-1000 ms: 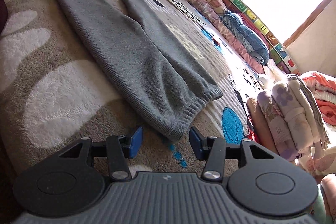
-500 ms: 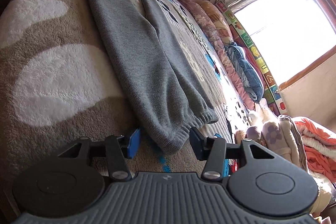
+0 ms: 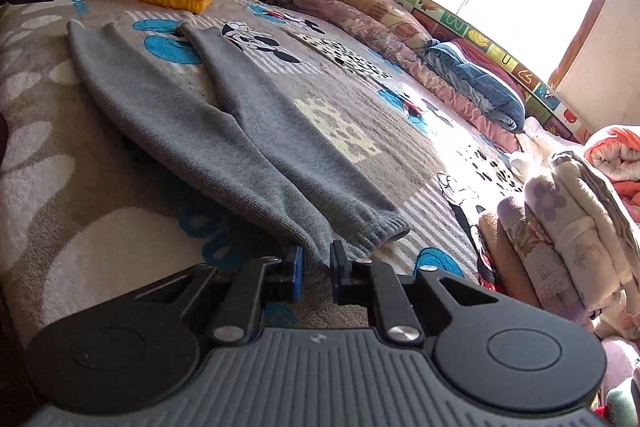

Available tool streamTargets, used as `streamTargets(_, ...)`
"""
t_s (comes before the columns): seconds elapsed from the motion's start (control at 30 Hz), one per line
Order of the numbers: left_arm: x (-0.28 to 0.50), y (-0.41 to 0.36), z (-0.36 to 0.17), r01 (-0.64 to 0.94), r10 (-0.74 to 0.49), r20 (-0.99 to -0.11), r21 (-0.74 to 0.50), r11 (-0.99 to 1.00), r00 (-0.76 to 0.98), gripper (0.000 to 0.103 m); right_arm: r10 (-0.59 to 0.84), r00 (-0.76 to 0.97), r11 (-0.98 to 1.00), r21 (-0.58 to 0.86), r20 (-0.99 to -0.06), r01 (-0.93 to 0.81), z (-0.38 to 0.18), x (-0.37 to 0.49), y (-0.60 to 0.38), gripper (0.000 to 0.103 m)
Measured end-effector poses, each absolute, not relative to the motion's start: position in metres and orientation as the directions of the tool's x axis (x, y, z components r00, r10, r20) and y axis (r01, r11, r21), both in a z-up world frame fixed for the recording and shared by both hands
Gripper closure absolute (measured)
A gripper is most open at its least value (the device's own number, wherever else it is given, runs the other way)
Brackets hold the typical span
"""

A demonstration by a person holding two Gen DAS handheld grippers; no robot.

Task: Fold clothes
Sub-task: 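Move both tools to the garment's cuff ends and close both grippers on them, then lift the cuff ends with both grippers and fold them over toward the waistband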

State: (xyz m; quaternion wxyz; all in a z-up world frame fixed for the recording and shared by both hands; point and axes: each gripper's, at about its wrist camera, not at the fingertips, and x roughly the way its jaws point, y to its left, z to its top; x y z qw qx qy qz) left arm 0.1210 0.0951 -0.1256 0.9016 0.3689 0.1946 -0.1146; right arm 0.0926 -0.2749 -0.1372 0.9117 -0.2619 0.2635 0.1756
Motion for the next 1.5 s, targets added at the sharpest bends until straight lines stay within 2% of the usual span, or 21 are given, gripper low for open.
streamTargets(0.03,0.112,0.096,-0.128,0.363,-0.073,-0.438,0.627,0.69,0.896,0.095,0.185,0.797,0.799,-0.384,-0.575,-0.462,-0.137,0.094,-0.275,0.088)
streamTargets(0.07,0.106,0.095,-0.132,0.387,-0.087,-0.451,0.631,0.672,0.888,0.074,0.187,0.794,0.797,-0.384,-0.579,-0.467,-0.136,0.096,-0.276,0.088)
streamTargets(0.13,0.095,0.093,-0.143,0.431,-0.113,-0.473,0.647,0.629,0.874,0.047,0.186,0.787,0.791,-0.385,-0.588,-0.475,-0.14,0.096,-0.275,0.088)
streamTargets(0.33,0.093,0.078,-0.18,0.455,-0.082,-0.475,0.756,0.47,0.876,0.051,0.174,0.776,0.794,-0.38,-0.606,-0.474,-0.153,0.095,-0.272,0.088)
streamTargets(0.43,0.102,0.077,-0.193,0.443,-0.052,-0.463,0.801,0.402,0.885,0.074,0.167,0.78,0.804,-0.375,-0.603,-0.462,-0.156,0.095,-0.271,0.088)
streamTargets(0.5,0.106,0.079,-0.197,0.435,-0.047,-0.452,0.817,0.379,0.891,0.079,0.165,0.782,0.813,-0.366,-0.601,-0.453,-0.156,0.096,-0.272,0.088)
streamTargets(0.57,0.109,0.081,-0.192,0.436,-0.059,-0.453,0.801,0.411,0.889,0.098,0.166,0.785,0.821,-0.358,-0.596,-0.445,-0.155,0.096,-0.273,0.088)
streamTargets(0.8,0.135,0.086,-0.138,0.377,-0.076,-0.437,0.661,0.649,0.896,0.099,0.199,0.787,0.872,-0.26,-0.584,-0.414,-0.139,0.106,-0.286,0.088)
streamTargets(1.07,0.197,0.067,-0.1,0.339,-0.059,-0.424,0.625,0.703,0.904,0.099,0.188,0.807,0.914,-0.2,-0.56,-0.352,-0.108,0.144,-0.298,0.089)
streamTargets(1.5,0.289,0.04,-0.087,0.366,0.008,-0.528,0.599,0.713,0.849,0.099,0.198,0.762,0.958,-0.043,-0.617,-0.283,-0.099,0.223,-0.327,0.089)
